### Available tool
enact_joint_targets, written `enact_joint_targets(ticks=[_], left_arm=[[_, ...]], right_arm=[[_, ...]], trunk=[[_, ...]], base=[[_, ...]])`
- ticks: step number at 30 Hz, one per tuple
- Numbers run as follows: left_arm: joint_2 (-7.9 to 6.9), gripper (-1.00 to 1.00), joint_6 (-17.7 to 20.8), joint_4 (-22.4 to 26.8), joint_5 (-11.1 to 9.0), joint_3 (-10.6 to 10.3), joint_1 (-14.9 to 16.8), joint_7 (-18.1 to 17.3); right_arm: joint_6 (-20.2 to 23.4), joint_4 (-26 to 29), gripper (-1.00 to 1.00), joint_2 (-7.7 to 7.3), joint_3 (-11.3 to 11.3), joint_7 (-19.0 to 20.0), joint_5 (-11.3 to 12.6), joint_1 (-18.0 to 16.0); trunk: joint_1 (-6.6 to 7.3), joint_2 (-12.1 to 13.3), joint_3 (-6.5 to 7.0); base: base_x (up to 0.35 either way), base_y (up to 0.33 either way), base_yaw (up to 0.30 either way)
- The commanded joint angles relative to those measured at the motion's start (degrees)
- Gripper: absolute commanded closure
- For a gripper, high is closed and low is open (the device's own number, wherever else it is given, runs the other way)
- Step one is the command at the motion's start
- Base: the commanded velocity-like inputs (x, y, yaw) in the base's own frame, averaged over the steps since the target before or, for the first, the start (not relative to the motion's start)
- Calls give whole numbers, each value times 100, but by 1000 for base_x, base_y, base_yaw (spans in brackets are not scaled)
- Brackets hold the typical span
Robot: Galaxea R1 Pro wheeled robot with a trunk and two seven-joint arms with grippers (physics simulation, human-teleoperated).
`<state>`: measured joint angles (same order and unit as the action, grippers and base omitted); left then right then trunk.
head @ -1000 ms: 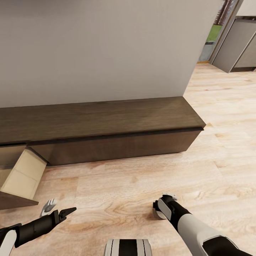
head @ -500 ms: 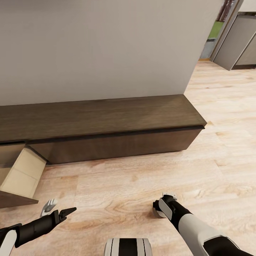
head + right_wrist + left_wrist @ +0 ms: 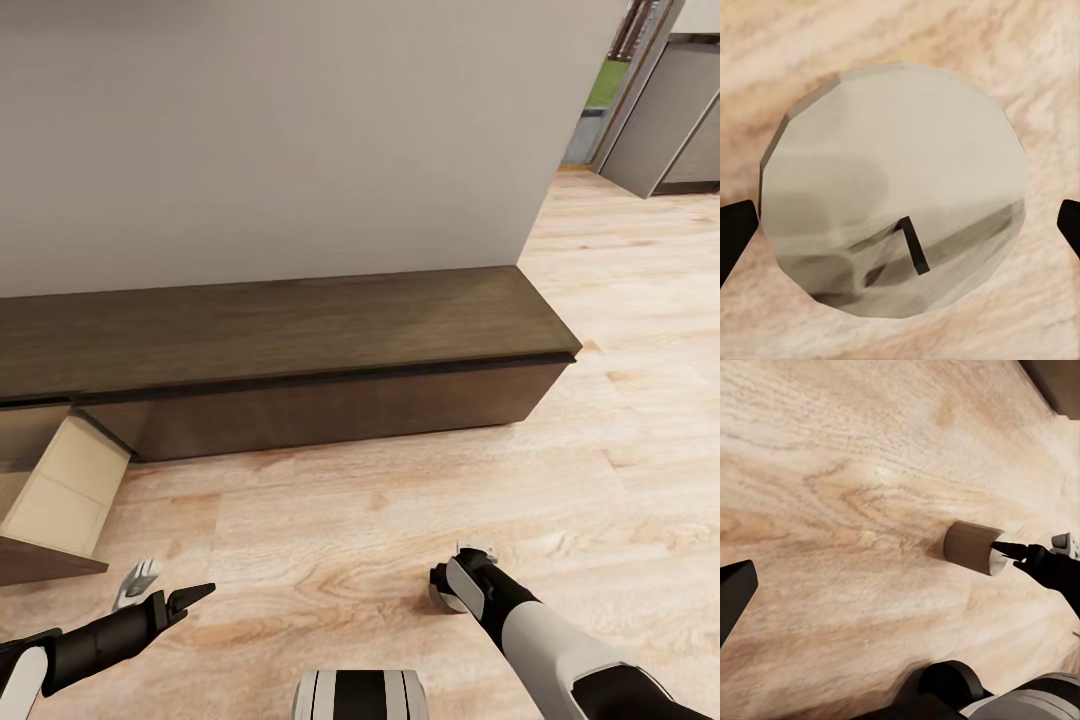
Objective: Place each of the two pumpkins and all three candles from the living room inside a cabinet in the living room (use any cabinet), then make sure every cabinet is closed, and position the cauldron so it is next to a table in the living room.
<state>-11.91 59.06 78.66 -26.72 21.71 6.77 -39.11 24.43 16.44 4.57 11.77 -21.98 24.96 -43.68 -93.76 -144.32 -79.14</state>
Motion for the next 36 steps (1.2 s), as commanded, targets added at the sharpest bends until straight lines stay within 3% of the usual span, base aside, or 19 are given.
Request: enact_joint_targets(ticks=[1, 13, 17, 36], left_arm=[[2, -100, 0, 0, 0, 0, 0, 0], [0, -100, 0, 0, -4, 0, 0, 3], [4, -100, 0, 0, -1, 0, 0, 10], [4, -100, 0, 0, 0, 0, 0, 5]], right_arm=[[0, 0, -100, 0, 0, 25, 0, 0], [-7, 0, -100, -8, 1, 531, -3, 0], [-10, 0, -100, -16, 1, 558, -1, 0], [-14, 0, -100, -50, 1, 495, 7, -2]], trunk=[[0, 0, 0], [0, 0, 0], [-8, -4, -66], [-8, -4, -66]], base=[[0, 0, 0], [0, 0, 0], [0, 0, 0], [0, 0, 0]])
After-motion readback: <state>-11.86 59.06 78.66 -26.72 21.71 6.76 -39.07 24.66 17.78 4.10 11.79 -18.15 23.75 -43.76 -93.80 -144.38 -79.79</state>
